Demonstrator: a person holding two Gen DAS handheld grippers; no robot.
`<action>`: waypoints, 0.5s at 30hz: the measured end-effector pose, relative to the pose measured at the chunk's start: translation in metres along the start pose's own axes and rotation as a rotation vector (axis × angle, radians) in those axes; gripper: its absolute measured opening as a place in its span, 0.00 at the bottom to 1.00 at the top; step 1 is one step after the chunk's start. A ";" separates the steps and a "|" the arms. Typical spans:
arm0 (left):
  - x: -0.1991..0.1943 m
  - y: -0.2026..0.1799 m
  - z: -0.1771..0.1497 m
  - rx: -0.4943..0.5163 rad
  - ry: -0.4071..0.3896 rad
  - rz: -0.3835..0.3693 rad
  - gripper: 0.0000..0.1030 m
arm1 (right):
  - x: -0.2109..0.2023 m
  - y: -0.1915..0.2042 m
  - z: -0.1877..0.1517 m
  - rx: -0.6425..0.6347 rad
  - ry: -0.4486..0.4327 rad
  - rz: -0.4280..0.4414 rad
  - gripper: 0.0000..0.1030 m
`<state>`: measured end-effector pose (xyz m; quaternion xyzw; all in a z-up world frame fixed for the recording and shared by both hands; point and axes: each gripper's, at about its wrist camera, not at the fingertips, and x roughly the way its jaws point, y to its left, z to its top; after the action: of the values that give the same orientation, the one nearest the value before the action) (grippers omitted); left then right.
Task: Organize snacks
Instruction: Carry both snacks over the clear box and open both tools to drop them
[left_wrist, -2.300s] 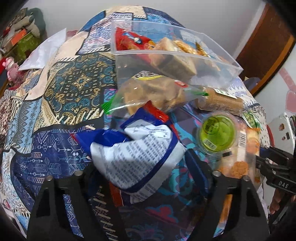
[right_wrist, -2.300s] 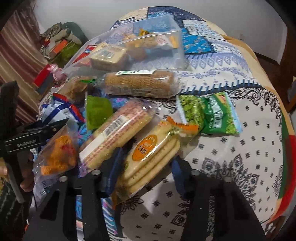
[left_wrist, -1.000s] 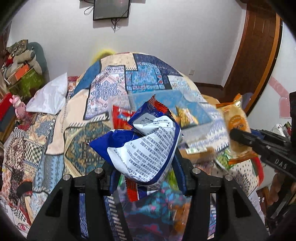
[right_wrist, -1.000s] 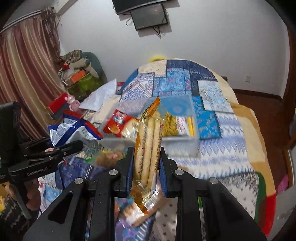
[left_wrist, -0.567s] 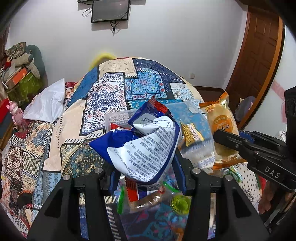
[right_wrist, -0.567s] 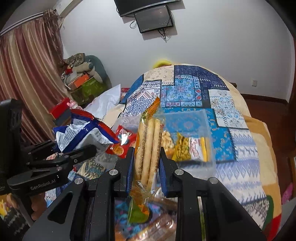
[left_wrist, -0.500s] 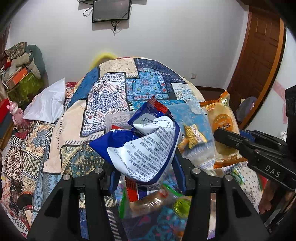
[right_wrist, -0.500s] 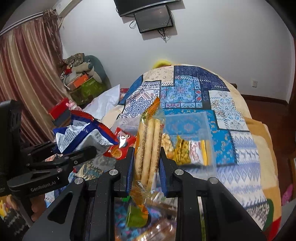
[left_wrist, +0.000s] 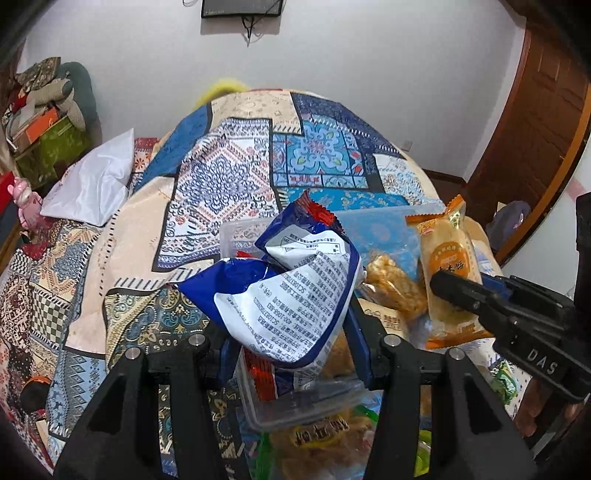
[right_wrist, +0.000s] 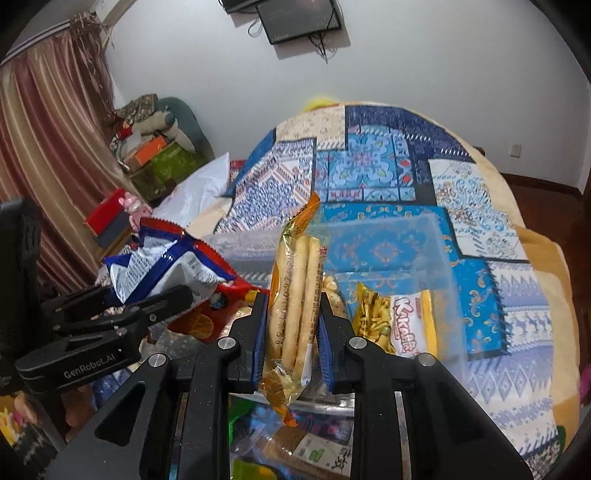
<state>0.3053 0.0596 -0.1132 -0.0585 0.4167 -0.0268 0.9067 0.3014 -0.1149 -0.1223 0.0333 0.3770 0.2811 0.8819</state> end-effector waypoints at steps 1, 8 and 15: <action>0.005 -0.001 -0.001 0.002 0.009 -0.001 0.49 | 0.004 -0.001 -0.001 -0.002 0.009 -0.002 0.21; 0.018 -0.006 -0.005 0.002 0.039 0.005 0.51 | 0.014 -0.010 -0.008 0.012 0.045 -0.018 0.23; 0.006 -0.014 -0.006 0.034 0.030 0.013 0.52 | 0.010 -0.013 -0.010 0.006 0.068 -0.055 0.36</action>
<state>0.3047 0.0447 -0.1197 -0.0399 0.4302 -0.0289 0.9014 0.3065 -0.1226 -0.1390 0.0159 0.4083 0.2567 0.8759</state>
